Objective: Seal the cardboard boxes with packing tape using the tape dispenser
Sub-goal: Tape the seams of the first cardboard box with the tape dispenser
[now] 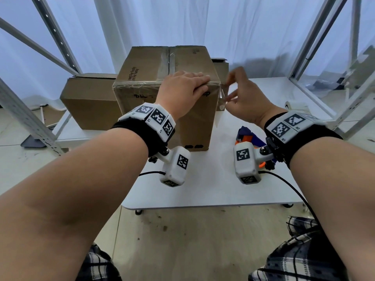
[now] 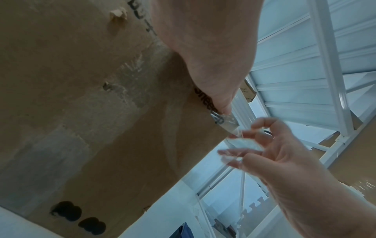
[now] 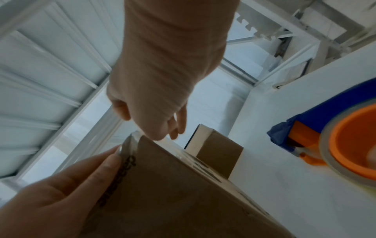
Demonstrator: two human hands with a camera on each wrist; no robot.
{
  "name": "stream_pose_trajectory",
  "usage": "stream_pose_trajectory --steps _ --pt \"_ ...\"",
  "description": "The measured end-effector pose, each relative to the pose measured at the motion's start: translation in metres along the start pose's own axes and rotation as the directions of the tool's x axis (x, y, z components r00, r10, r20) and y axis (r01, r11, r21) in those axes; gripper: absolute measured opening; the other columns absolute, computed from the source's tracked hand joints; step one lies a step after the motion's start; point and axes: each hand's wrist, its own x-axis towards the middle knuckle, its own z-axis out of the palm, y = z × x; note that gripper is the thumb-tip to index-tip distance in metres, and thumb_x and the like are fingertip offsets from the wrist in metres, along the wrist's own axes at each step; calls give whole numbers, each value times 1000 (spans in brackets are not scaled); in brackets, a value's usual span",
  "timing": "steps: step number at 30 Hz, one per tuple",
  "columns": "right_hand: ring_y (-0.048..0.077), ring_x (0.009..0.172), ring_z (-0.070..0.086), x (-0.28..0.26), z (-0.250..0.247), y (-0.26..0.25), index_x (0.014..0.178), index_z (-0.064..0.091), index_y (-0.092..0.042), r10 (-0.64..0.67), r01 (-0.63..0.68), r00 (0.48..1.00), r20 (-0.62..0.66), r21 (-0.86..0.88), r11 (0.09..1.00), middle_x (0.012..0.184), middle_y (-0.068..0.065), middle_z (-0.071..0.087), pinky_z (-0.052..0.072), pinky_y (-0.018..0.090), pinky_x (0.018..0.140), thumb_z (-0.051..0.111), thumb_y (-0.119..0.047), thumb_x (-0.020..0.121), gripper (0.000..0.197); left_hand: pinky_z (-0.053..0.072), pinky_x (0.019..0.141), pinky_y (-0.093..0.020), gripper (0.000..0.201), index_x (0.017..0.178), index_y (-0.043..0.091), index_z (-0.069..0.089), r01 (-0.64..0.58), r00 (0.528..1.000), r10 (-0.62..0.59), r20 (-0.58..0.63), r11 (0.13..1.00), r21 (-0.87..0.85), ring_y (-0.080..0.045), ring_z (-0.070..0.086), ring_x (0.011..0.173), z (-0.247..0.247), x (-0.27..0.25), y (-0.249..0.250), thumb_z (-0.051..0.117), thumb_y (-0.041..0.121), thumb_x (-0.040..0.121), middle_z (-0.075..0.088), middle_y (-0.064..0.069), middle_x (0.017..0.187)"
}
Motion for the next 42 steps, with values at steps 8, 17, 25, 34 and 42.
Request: stream_pose_trajectory --steps 8,17,25,34,42 --pt "14 90 42 15 -7 1 99 64 -12 -274 279 960 64 -344 896 133 16 39 50 44 78 57 8 81 28 33 105 -38 41 138 32 47 -1 1000 1 -6 1000 7 -21 44 128 1 0 -2 38 44 100 50 8 140" --pt "29 105 54 25 -7 5 86 66 -7 -306 303 951 44 -330 894 129 14 52 45 40 88 68 -8 84 3 33 103 -36 40 136 33 50 0 999 0 -34 1000 6 -20 46 125 3 -1 -3 39 44 99 52 8 139" --pt "27 89 56 20 12 9 95 52 -3 -270 253 959 -84 -177 951 102 12 59 50 46 82 61 -14 82 19 36 103 -36 40 134 30 53 -8 997 7 -79 1000 -2 -19 51 123 6 -2 -3 40 43 99 56 7 135" --pt "24 120 49 15 35 21 141 37 -6 -88 81 992 -95 -71 994 136 15 47 43 38 101 63 -23 89 60 35 104 -36 45 133 28 54 -18 995 16 -94 1000 -19 -18 51 124 6 -6 1 37 47 96 57 6 134" --pt "28 89 62 5 64 20 123 58 -16 180 -192 979 -95 -141 971 98 9 68 49 37 76 33 -45 101 44 33 96 -35 49 122 24 54 -6 999 10 -48 997 77 -21 50 113 6 0 8 43 60 90 57 2 119"
